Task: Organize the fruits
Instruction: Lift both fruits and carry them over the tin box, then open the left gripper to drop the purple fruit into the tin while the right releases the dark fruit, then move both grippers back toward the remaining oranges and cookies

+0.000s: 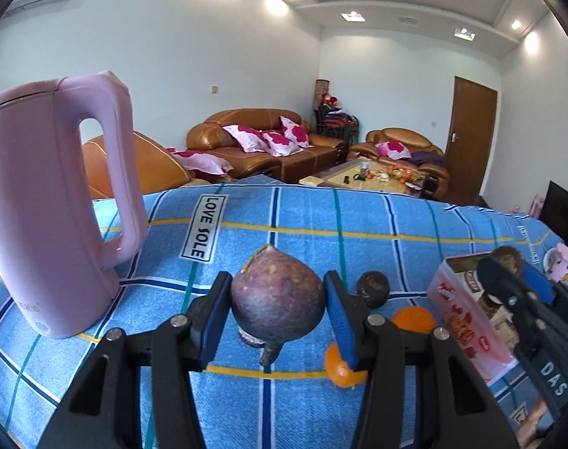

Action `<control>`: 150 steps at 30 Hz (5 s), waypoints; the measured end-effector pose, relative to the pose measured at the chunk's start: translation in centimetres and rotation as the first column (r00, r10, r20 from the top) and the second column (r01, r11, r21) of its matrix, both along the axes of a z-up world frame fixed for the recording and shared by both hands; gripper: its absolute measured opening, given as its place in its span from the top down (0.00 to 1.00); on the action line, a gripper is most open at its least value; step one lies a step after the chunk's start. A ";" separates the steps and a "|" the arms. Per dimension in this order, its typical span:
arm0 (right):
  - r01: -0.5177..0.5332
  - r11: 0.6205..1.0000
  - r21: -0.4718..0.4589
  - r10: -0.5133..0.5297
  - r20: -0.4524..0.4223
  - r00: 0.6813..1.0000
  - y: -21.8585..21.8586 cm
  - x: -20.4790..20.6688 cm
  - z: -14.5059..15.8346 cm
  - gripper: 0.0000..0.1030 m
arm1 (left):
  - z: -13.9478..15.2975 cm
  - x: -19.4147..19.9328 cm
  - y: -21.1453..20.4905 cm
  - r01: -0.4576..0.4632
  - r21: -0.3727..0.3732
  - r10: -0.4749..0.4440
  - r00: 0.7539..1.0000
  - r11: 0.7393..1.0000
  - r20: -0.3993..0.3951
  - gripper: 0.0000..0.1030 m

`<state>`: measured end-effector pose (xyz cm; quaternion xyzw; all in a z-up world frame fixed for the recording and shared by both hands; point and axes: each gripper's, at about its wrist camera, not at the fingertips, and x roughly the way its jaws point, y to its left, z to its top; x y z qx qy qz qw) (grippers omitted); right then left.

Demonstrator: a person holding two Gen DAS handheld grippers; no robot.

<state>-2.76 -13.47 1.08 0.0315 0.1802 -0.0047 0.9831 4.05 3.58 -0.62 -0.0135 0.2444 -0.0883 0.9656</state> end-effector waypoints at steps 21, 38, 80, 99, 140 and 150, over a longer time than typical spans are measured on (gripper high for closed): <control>-0.052 0.995 -0.082 0.052 -0.007 0.999 -0.7 -1.8 0.1 0.58 | 0.0 -2.6 -1.9 -0.072 0.051 0.071 0.997 0.996 0.011 0.50; 0.081 0.994 -0.077 -0.081 0.002 0.997 -8.3 -3.0 0.4 0.58 | -0.1 -3.5 -7.1 0.000 0.037 0.001 1.000 0.999 -0.024 0.50; 0.226 0.968 0.106 -0.181 -0.325 0.928 -17.9 1.1 -2.3 0.58 | -1.1 -2.6 -20.5 0.341 -0.015 -0.338 0.923 0.940 -0.184 0.50; 0.156 0.943 0.294 -0.101 -0.196 0.975 -18.7 -0.2 -0.8 0.50 | 0.1 -4.9 -20.1 0.277 0.076 -0.274 0.961 0.958 -0.045 0.04; 0.167 0.986 0.021 -0.168 0.060 0.984 -10.2 -2.2 1.1 0.50 | 0.6 -2.1 -5.1 -0.036 0.068 0.033 0.998 0.997 0.045 0.00; 0.049 0.997 0.059 -0.052 0.057 0.997 -4.0 0.0 2.6 0.50 | 0.3 -3.0 -3.1 -0.057 0.009 0.057 0.998 0.998 0.002 0.00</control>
